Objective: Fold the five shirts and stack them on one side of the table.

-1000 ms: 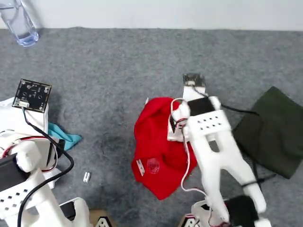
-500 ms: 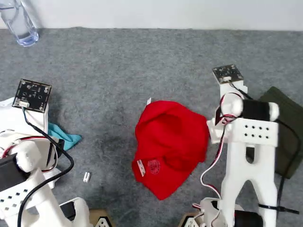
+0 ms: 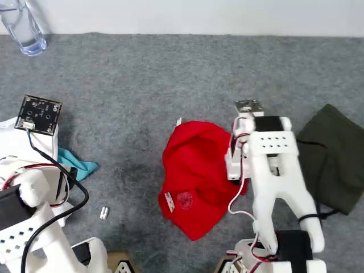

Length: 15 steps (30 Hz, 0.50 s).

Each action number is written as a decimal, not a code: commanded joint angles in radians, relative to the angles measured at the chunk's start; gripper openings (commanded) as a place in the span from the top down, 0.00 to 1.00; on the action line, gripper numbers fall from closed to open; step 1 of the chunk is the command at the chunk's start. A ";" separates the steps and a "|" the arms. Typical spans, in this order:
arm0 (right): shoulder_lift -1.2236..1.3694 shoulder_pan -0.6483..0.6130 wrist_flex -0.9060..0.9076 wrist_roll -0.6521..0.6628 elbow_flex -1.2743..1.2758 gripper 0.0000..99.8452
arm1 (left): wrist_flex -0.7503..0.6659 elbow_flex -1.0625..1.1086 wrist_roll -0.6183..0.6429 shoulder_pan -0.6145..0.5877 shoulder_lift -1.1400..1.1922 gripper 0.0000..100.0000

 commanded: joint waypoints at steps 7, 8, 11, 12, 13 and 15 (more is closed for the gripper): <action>0.012 -0.015 -0.194 -0.051 0.107 0.68 | 0.012 -0.008 -0.006 -0.005 -0.008 0.77; 0.012 -0.015 -0.223 -0.051 0.130 0.68 | 0.012 -0.008 -0.006 -0.005 -0.008 0.77; 0.012 -0.016 -0.282 -0.052 0.183 0.68 | 0.012 -0.008 -0.006 -0.005 -0.008 0.77; 0.012 -0.016 -0.295 -0.054 0.195 0.70 | 0.012 -0.008 -0.006 -0.005 -0.008 0.77; 0.013 -0.016 -0.308 -0.054 0.206 0.72 | 0.012 -0.008 -0.006 -0.005 -0.008 0.77; 0.013 -0.016 -0.326 -0.051 0.219 0.79 | 0.012 -0.008 -0.006 -0.005 -0.008 0.77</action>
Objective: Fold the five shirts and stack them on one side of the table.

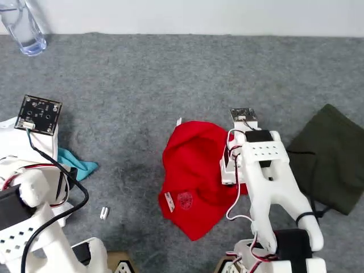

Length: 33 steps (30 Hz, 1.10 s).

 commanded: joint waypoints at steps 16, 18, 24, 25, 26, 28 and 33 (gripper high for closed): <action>0.232 0.001 -0.035 0.020 -0.104 0.99 | 0.020 -0.008 -0.008 -0.005 -0.008 0.77; 0.177 0.002 -0.007 0.023 -0.104 0.98 | 0.020 -0.008 -0.008 -0.005 -0.008 0.77; -0.082 0.008 0.159 0.034 -0.132 0.99 | 0.020 -0.010 -0.008 -0.005 -0.008 0.77; -0.124 0.008 0.193 0.043 -0.144 0.99 | 0.020 -0.010 -0.008 -0.005 -0.009 0.77; -0.163 0.008 0.232 0.069 -0.161 0.99 | 0.020 -0.010 -0.008 -0.005 -0.009 0.77; -0.229 0.008 0.311 0.133 -0.203 0.99 | 0.020 -0.010 -0.008 -0.005 -0.009 0.77; -0.351 0.058 0.423 0.288 -0.255 0.99 | 0.020 -0.010 -0.009 -0.005 -0.009 0.77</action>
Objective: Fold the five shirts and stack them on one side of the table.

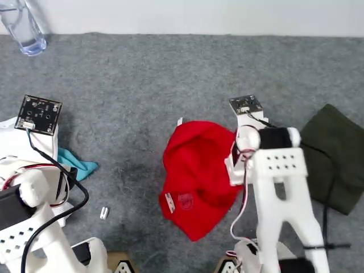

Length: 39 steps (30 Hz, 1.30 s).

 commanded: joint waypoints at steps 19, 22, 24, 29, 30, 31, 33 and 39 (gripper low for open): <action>-0.452 0.412 -0.077 0.976 -0.060 0.99 | 0.020 -0.082 -0.041 -0.002 -0.009 0.77; -0.504 0.410 -0.170 0.994 -0.060 0.99 | 0.020 -0.081 -0.041 -0.003 -0.009 0.77; -0.526 0.410 -0.226 0.996 -0.058 0.99 | 0.020 -0.081 -0.038 -0.003 -0.009 0.77; -0.568 0.305 -0.372 0.993 -0.061 0.99 | 0.018 -0.056 -0.038 -0.003 -0.009 0.77; -0.581 0.271 -0.424 0.994 -0.061 0.99 | 0.017 -0.047 -0.038 -0.003 -0.009 0.77; -0.593 0.234 -0.483 0.996 -0.061 0.99 | 0.017 -0.041 -0.038 -0.003 -0.009 0.77; -0.607 0.162 -0.611 0.997 -0.061 0.99 | 0.017 -0.030 -0.038 -0.003 -0.009 0.77; -0.598 0.022 -0.989 1.079 -0.061 0.99 | 0.018 -0.013 -0.038 -0.003 -0.009 0.77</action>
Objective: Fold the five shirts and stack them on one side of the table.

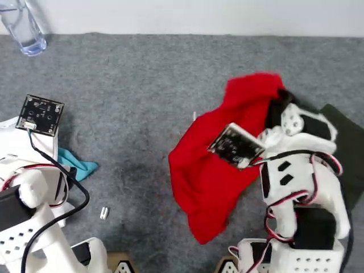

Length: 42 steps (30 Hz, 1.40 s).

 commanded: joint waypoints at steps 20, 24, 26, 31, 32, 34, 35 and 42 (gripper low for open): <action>0.409 -0.343 -0.542 0.095 -0.755 0.99 | 0.018 0.002 -0.005 -0.003 -0.009 0.77; 0.470 -0.464 -0.541 0.176 -0.838 0.99 | 0.018 0.002 -0.005 -0.003 -0.009 0.77; 0.472 -0.522 -0.533 0.210 -0.835 0.99 | 0.018 0.002 -0.005 -0.003 -0.009 0.77; 0.444 -0.456 -0.418 0.210 -0.772 0.99 | 0.018 0.001 -0.005 -0.003 -0.009 0.77; 0.427 -0.427 -0.374 0.198 -0.736 0.99 | 0.018 0.001 -0.005 -0.002 -0.009 0.77; 0.380 -0.369 -0.295 0.152 -0.647 0.99 | 0.018 -0.002 -0.005 0.002 -0.009 0.77; 0.354 -0.341 -0.260 0.137 -0.594 0.99 | 0.018 -0.004 -0.005 0.003 -0.009 0.77; 0.170 -0.194 -0.186 0.129 -0.091 0.99 | 0.018 -0.005 -0.006 0.005 -0.009 0.77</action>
